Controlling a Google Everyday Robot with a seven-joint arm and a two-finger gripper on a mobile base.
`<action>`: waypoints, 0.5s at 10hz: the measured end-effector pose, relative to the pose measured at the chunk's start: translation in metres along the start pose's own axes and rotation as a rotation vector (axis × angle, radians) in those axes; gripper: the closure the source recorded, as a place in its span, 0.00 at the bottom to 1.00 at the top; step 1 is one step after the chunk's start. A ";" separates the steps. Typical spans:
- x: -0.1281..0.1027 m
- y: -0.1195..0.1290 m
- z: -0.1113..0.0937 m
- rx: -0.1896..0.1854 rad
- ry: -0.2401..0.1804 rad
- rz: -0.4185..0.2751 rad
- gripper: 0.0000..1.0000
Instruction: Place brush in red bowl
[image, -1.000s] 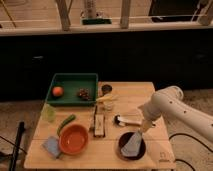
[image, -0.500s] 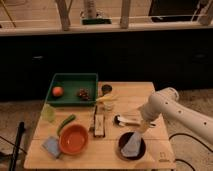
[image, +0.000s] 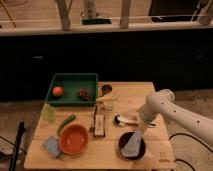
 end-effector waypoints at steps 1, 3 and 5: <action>0.001 0.001 0.007 -0.013 -0.002 0.007 0.22; 0.004 0.002 0.015 -0.023 -0.001 0.014 0.38; 0.008 0.002 0.020 -0.029 -0.003 0.023 0.60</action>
